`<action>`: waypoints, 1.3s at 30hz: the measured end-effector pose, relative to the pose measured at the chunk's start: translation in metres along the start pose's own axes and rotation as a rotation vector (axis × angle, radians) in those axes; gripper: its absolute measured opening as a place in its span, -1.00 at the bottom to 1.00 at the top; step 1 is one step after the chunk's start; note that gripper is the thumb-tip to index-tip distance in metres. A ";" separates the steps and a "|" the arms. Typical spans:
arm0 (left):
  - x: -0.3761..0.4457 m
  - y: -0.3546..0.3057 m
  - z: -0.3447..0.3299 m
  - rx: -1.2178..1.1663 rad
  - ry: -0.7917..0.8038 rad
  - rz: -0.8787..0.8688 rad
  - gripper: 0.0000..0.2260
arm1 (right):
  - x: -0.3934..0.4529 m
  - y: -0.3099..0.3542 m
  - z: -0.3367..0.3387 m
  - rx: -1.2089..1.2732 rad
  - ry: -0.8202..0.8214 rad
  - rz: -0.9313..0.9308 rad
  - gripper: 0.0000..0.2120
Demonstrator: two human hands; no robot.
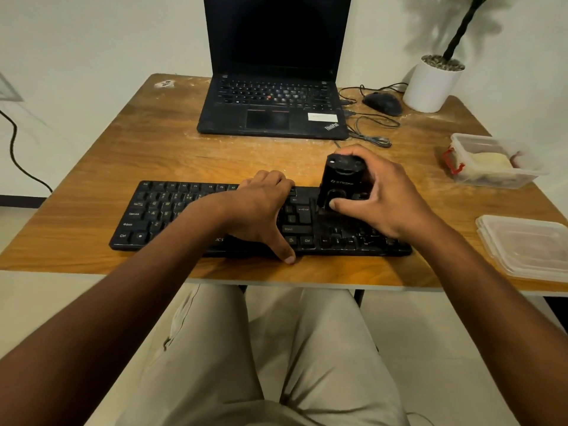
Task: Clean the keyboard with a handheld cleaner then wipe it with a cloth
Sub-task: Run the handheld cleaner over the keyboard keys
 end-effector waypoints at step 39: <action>-0.001 0.000 -0.001 -0.007 0.020 0.012 0.17 | -0.005 -0.022 0.008 0.026 0.049 -0.097 -0.39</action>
Point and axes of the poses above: each hand's wrist, its own x-axis towards the middle knuckle, its own z-axis out of the back of the hand, y = z × x, the point moved 9 cm from there along x, towards the middle knuckle, and after that the axes turned 4 degrees about -y, right-handed, at the moved point
